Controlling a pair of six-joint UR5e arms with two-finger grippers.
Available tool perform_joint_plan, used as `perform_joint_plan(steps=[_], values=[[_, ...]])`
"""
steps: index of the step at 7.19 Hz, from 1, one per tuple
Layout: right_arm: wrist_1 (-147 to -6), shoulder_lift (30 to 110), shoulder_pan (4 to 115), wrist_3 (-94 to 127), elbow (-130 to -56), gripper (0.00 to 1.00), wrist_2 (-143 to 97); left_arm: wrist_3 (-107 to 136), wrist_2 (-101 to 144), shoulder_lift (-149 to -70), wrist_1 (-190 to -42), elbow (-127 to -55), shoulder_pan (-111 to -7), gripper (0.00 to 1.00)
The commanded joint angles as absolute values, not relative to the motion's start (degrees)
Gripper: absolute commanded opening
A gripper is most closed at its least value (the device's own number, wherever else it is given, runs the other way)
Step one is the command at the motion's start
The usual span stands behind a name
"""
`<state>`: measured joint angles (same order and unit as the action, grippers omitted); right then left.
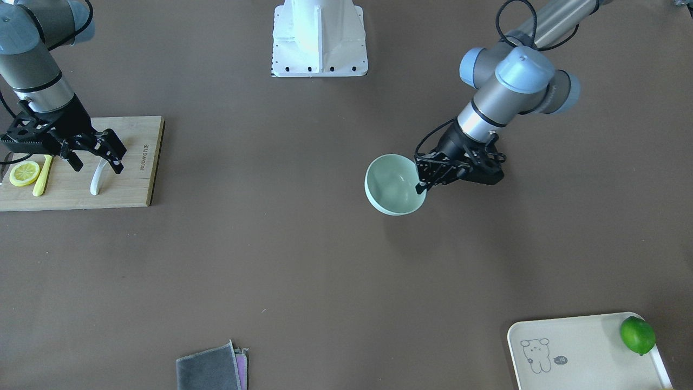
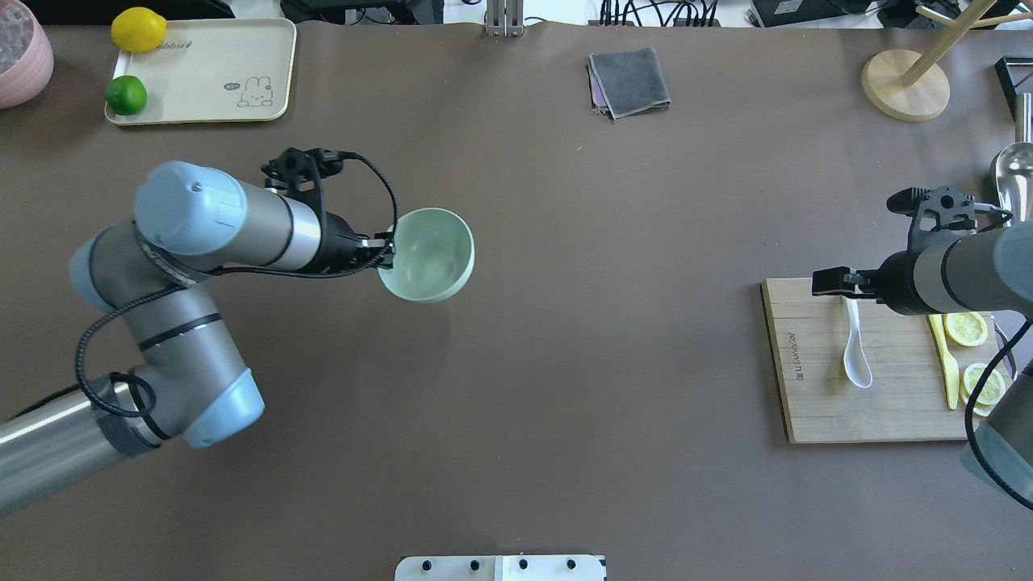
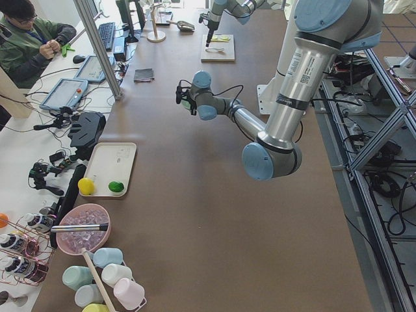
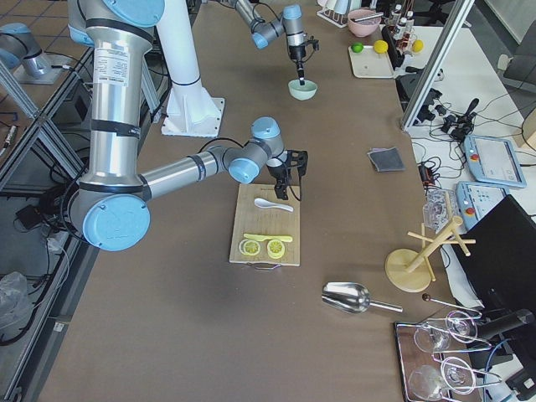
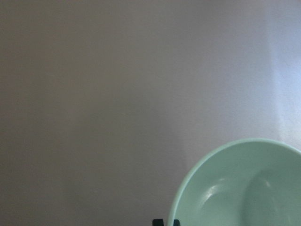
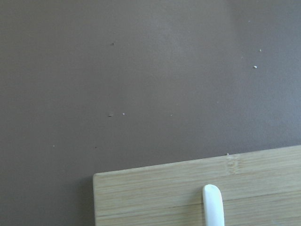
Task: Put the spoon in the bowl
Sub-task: 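Grasp the bowl rim with the left gripper and slide it toward the table center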
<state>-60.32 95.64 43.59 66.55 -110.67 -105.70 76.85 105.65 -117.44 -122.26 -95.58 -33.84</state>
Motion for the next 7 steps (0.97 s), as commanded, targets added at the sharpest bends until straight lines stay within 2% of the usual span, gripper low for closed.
perform_joint_plan(steps=[1, 2, 5, 7], values=[[-60.29, 95.71, 43.42, 66.09, -110.65, 0.96, -105.47, 79.45, 99.59, -123.03, -115.33, -95.89, -27.61, 0.00], [-60.29, 95.71, 43.07, 66.09, -110.65, 0.98, -104.51, 79.37, 97.06, -122.61, -115.23, -95.71, -26.29, 0.95], [-60.29, 96.50, 42.01, 66.09, -110.74, 0.98, -104.33, 78.49, 95.78, -121.21, -115.22, -98.94, -27.32, 0.98], [-60.21, 98.07, 41.84, 61.72, -110.66, 0.97, -104.41, 68.44, 122.57, -111.67, -115.31, -103.17, -48.49, 0.98]])
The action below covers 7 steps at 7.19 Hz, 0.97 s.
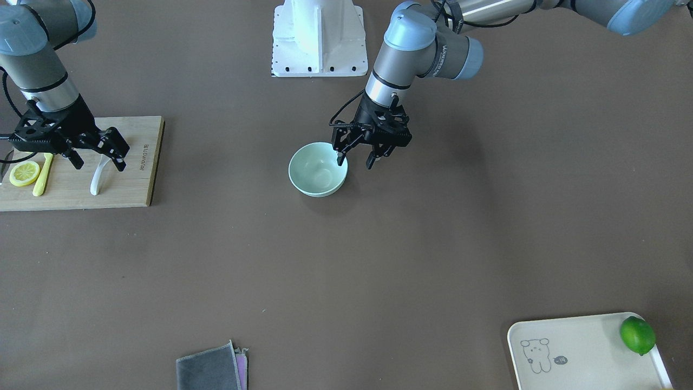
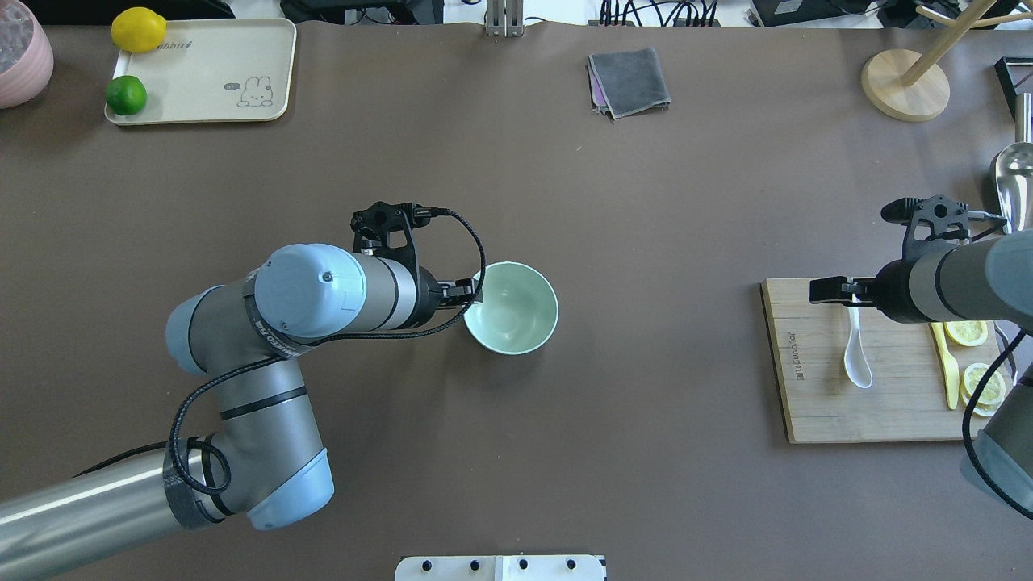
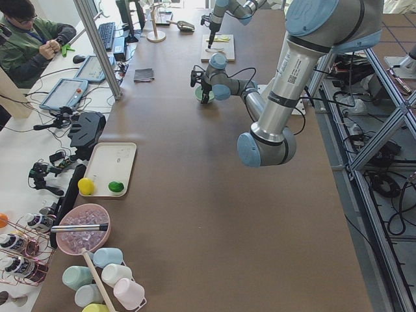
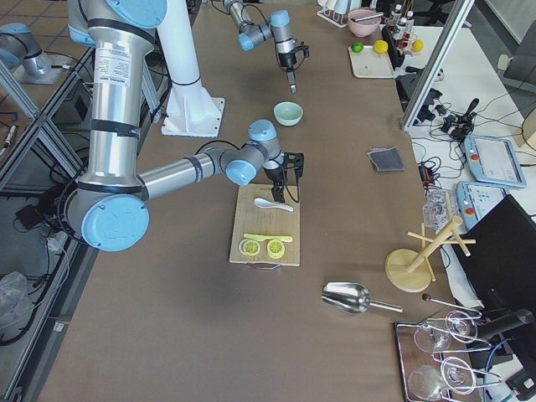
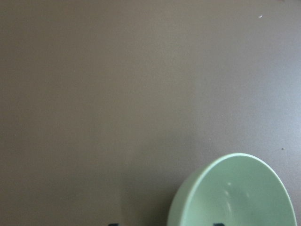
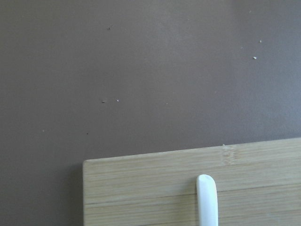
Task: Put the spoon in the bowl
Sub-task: 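Grasp the bowl rim with the left gripper and slide it toward the table center, then release the bowl and withdraw the left gripper while the right gripper grasps the white spoon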
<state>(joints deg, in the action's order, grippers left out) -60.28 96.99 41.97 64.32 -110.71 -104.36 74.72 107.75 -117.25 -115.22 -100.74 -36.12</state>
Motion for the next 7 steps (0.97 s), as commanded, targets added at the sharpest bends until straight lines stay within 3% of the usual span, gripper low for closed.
perform_joint_plan(steps=[1, 3, 7], values=[[-60.21, 99.13, 41.75, 61.53, -110.74, 0.92, -104.41, 59.24, 127.65, -106.05, -115.31, -104.75, -54.35, 0.98], [-60.03, 100.63, 40.53, 62.83, -110.66, 0.72, -103.02, 46.02, 128.32, -98.38, -115.40, -105.29, -58.95, 0.98], [-59.94, 99.85, 38.06, 67.75, -109.87, 0.60, -100.99, 43.07, 128.94, -96.42, -115.84, -105.29, -60.29, 0.98]])
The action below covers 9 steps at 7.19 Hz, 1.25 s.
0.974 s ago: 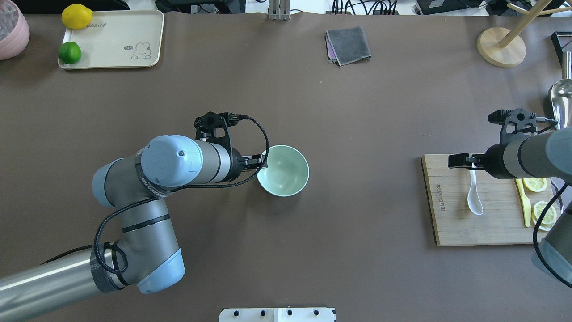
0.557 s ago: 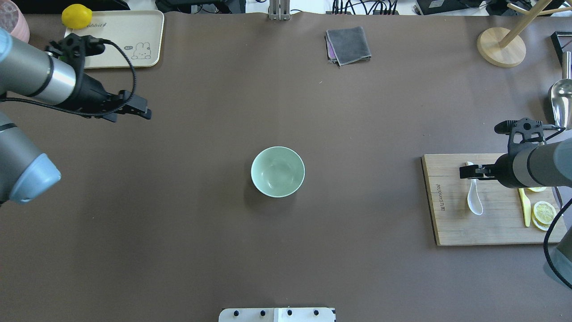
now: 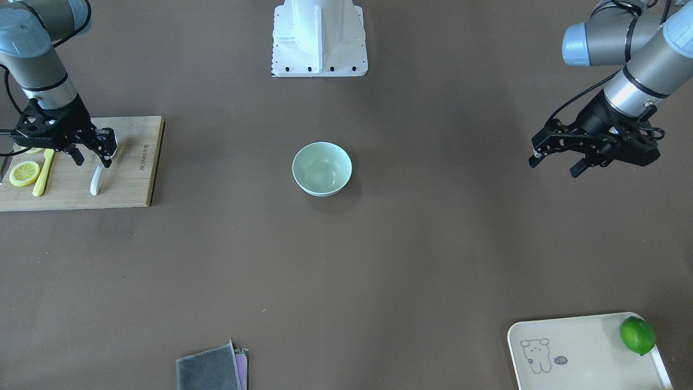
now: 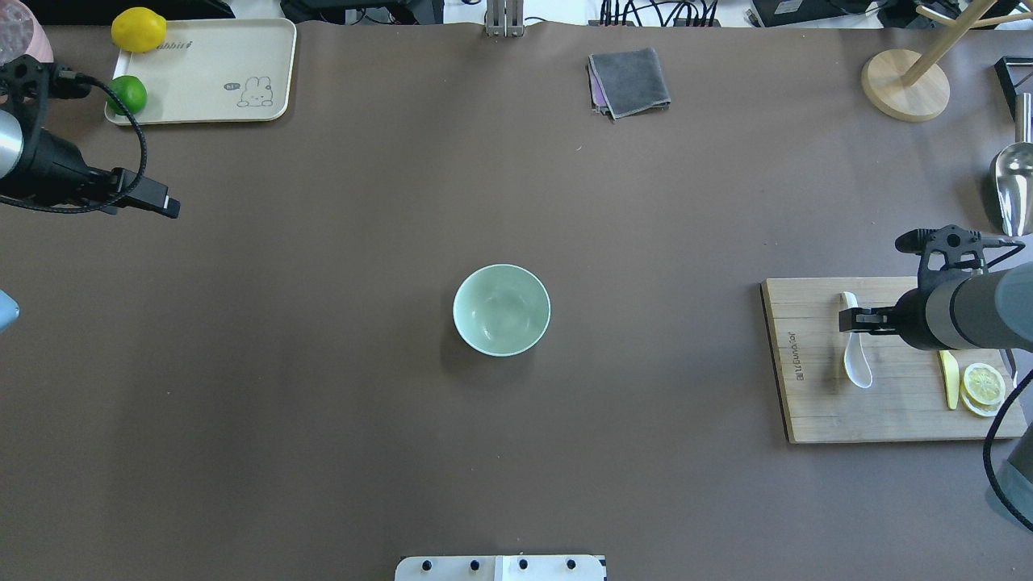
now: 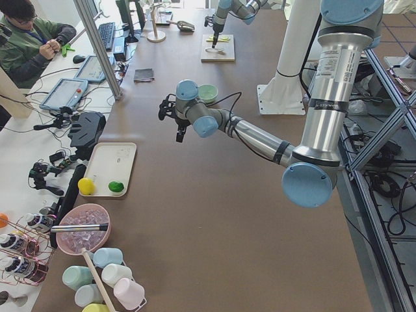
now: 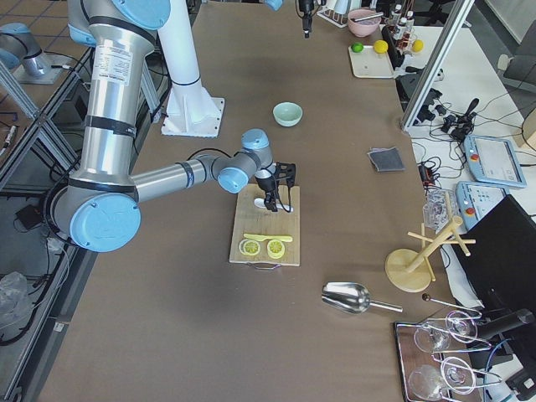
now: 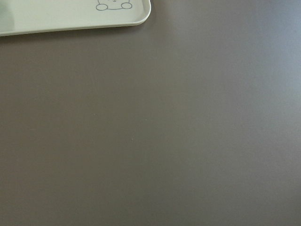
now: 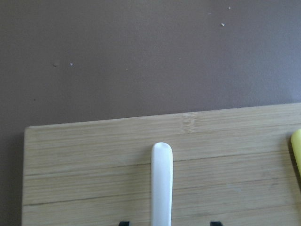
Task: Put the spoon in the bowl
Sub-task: 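Release the bowl and withdraw the left gripper while the right gripper grasps the white spoon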
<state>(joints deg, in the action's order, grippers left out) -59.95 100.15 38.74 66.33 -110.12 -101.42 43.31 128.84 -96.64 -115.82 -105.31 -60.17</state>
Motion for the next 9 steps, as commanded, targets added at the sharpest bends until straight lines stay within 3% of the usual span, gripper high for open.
perform_joint_plan(steps=[1, 4, 5, 6, 9], values=[[-59.94, 99.84, 37.62, 67.85, -109.60, 0.58, -100.90, 43.07, 128.85, -96.50, -115.84, -105.21, -60.21, 0.98], [-53.93, 99.84, 37.27, 69.34, -105.58, 0.50, -99.67, 43.07, 128.85, -96.50, -115.93, -105.29, -60.21, 0.98], [-52.14, 99.84, 37.35, 70.56, -105.64, 0.31, -99.75, 43.07, 128.85, -96.50, -115.93, -105.21, -60.21, 0.98], [-52.29, 99.84, 37.35, 70.75, -106.34, 0.00, -100.10, 43.15, 128.59, -96.50, -115.93, -105.12, -60.21, 0.98], [-52.82, 99.93, 37.44, 70.75, -108.53, 0.00, -100.19, 43.68, 128.41, -96.59, -116.10, -105.12, -60.12, 0.98]])
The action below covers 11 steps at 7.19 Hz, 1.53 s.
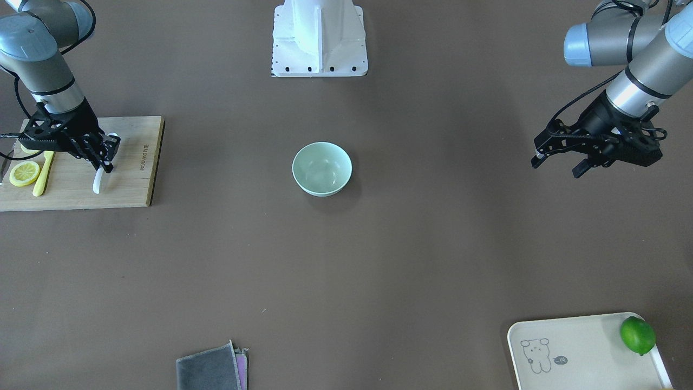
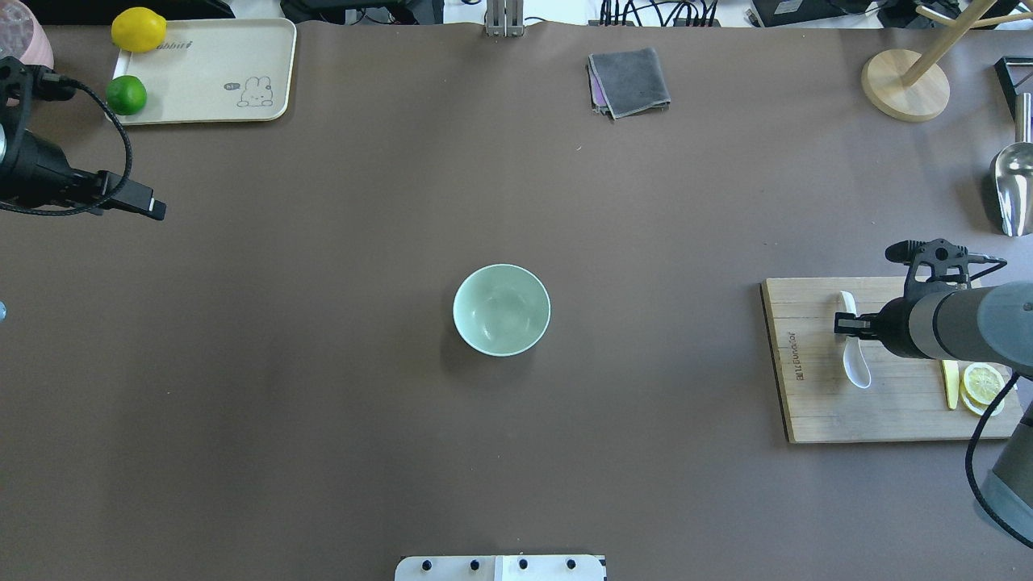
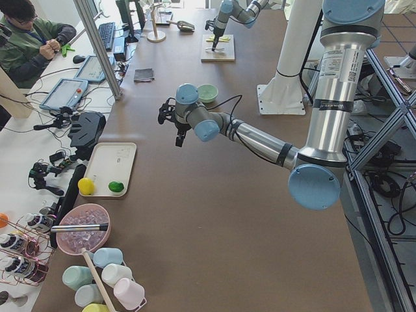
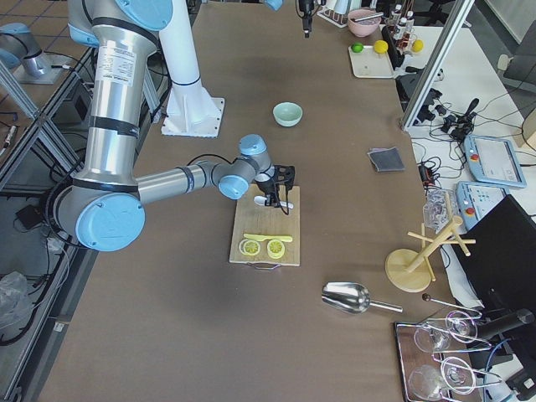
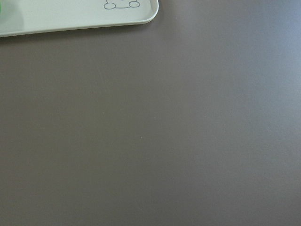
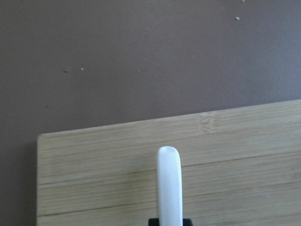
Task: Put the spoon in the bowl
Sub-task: 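Release the bowl and withdraw the left gripper while the right gripper grasps the white spoon, then carry the white spoon with the right gripper and lower it into the bowl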
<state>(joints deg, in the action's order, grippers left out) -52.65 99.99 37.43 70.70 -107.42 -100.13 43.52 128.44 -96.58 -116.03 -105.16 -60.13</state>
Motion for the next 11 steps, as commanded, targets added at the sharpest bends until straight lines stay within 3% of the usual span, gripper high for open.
perform_joint_plan(steps=[1, 5, 6, 8, 9, 10, 11], values=[[-57.17, 98.19, 37.27, 72.32, -111.59, 0.00, -100.20, 43.77, 128.41, -96.59, -116.10, -105.12, -60.12, 0.98], [-94.30, 66.45, 27.80, 91.01, -112.33, 0.00, -93.53, 44.03, 128.50, -96.42, -116.19, -105.03, -59.85, 0.98], [-99.61, 58.53, 26.29, 95.40, -108.76, 0.00, -92.56, 44.03, 128.58, -96.42, -116.19, -105.03, -59.85, 0.98], [-100.20, 44.18, 25.23, 101.23, -94.28, 0.00, -90.27, 44.12, 128.85, -96.50, -116.19, -105.03, -59.77, 0.98], [-99.76, 42.90, 25.05, 101.42, -93.00, 0.00, -90.09, 44.12, 128.85, -96.50, -116.19, -105.03, -59.68, 0.98], [-99.49, 43.33, 24.79, 100.56, -93.16, 0.77, -89.13, 44.12, 128.93, -96.50, -116.19, -105.03, -59.68, 0.98], [-99.67, 43.24, 24.61, 100.37, -93.25, 1.00, -87.64, 44.03, 128.94, -96.59, -116.28, -104.77, -59.68, 0.98]])
